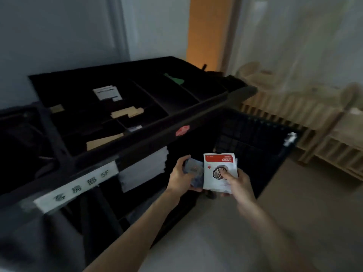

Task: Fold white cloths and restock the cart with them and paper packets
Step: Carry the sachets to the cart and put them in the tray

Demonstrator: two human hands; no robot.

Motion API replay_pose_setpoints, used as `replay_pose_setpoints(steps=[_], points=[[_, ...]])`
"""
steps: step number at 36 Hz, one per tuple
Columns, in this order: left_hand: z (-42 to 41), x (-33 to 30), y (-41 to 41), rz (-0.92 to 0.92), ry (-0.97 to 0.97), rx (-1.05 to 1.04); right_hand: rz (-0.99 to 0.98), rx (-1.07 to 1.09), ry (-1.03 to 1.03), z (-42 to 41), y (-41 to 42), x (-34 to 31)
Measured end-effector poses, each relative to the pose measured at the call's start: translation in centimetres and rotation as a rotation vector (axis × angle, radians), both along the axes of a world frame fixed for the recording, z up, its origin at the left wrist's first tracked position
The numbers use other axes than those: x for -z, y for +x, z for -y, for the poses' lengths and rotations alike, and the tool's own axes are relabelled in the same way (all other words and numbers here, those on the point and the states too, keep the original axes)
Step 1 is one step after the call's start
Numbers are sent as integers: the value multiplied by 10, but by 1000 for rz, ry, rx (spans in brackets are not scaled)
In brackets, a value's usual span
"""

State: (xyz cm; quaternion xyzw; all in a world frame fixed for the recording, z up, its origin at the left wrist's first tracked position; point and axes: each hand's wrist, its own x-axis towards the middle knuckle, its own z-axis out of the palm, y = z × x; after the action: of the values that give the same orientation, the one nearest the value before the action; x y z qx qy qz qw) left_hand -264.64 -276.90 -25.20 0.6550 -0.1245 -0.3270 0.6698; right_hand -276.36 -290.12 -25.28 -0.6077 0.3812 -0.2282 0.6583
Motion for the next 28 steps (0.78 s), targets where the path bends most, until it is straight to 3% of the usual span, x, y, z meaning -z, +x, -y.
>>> replay_pose_setpoints(steps=[14, 28], points=[[33, -5, 2, -106, 20, -442, 13, -376, 77, 58, 65, 6], [32, -63, 74, 198, -94, -612, 187, -541, -24, 57, 152, -70]])
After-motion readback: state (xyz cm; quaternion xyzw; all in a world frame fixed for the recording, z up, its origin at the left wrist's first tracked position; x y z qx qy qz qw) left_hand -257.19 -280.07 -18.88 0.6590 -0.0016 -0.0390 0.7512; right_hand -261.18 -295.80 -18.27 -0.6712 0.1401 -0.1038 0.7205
